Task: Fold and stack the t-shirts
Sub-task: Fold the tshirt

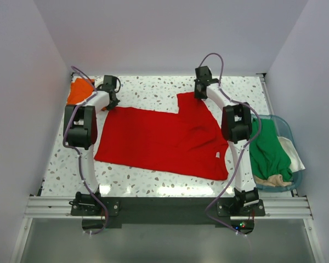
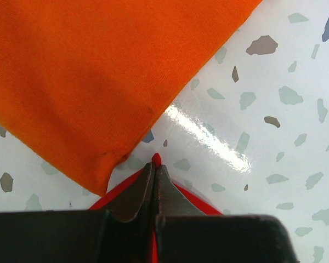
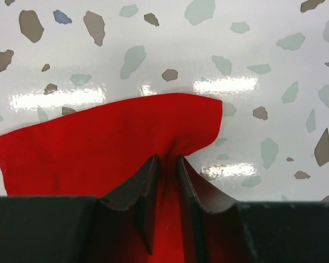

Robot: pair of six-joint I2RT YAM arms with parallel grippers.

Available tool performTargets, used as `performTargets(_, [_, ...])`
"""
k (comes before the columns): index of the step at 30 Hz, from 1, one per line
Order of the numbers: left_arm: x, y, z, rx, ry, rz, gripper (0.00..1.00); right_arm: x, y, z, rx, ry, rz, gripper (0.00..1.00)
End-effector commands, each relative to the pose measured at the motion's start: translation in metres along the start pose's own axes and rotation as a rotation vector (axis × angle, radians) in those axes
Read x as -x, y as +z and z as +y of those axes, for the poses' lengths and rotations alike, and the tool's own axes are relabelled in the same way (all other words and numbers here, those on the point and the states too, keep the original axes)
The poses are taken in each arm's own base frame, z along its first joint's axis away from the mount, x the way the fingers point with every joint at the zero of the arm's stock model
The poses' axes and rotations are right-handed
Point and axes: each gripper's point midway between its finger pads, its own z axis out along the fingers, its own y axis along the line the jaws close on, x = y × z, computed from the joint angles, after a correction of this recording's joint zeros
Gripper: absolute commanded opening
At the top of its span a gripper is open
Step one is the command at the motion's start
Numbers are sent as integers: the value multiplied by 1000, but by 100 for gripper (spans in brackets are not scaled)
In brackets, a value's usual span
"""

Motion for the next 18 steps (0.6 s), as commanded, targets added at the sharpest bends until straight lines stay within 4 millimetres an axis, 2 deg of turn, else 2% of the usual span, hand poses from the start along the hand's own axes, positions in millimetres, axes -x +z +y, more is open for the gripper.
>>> performTargets(1, [4, -10, -5, -38, -1, -2, 0, 16, -22, -20, -46, 16, -15, 23])
performTargets(4, [9, -11, -10, -52, -8, -15, 0, 38, -32, -20, -22, 24, -70, 14])
performTargets(11, [29, -15, -27, -106, -21, -62, 0, 77, -48, -28, -20, 43, -161, 1])
performTargets(18, [53, -21, -37, -156, -50, -112, 0, 105, -72, -37, -34, 45, -237, 0])
